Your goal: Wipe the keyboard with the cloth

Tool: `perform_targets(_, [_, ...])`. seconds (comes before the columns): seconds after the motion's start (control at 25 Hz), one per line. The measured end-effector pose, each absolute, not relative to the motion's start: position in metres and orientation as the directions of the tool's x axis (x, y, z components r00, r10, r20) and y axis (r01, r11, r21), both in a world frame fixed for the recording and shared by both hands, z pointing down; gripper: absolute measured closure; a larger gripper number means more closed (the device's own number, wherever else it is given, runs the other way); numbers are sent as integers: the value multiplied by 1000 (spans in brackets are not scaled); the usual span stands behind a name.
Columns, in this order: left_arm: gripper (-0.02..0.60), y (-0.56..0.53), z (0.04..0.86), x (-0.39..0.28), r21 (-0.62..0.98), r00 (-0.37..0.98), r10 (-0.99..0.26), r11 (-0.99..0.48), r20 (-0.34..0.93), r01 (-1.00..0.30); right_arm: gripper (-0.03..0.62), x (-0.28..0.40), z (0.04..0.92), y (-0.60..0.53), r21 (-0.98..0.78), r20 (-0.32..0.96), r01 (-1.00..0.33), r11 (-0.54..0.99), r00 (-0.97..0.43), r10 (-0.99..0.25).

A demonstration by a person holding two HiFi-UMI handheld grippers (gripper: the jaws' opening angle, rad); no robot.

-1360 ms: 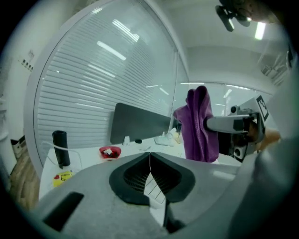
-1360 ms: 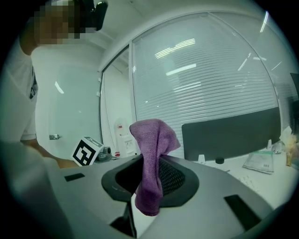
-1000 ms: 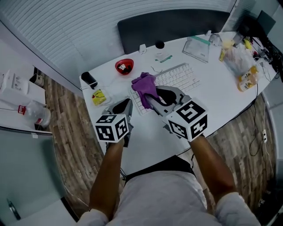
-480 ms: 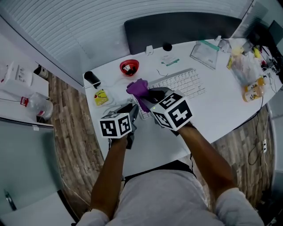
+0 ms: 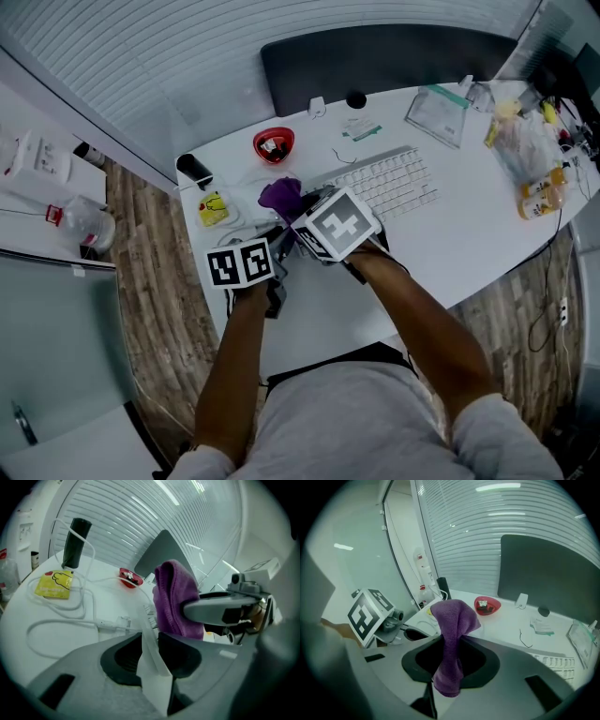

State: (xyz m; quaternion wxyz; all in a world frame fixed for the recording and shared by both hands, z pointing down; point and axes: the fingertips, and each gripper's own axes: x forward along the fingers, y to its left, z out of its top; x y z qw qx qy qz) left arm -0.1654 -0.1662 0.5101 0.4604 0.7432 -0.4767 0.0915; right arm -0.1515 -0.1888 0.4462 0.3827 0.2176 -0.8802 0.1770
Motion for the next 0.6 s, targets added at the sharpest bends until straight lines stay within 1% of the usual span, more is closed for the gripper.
perform_targets(0.16, [471,-165,512,-164,673,580,-608,-98,543,-733,510,-149,464,-194,-119,789,-519,846,-567,-236])
perform_targets(0.4, [471,-165,511,-165,662,569,-616,-102,544,-743,510,-133,470,-204,-74,809,-509,857,-533,-247])
perform_targets(0.6, [471,-165,511,-165,650,559,-621,-103,549,-753,510,-93,471,-221,-29,824,-525,851,-495,-277])
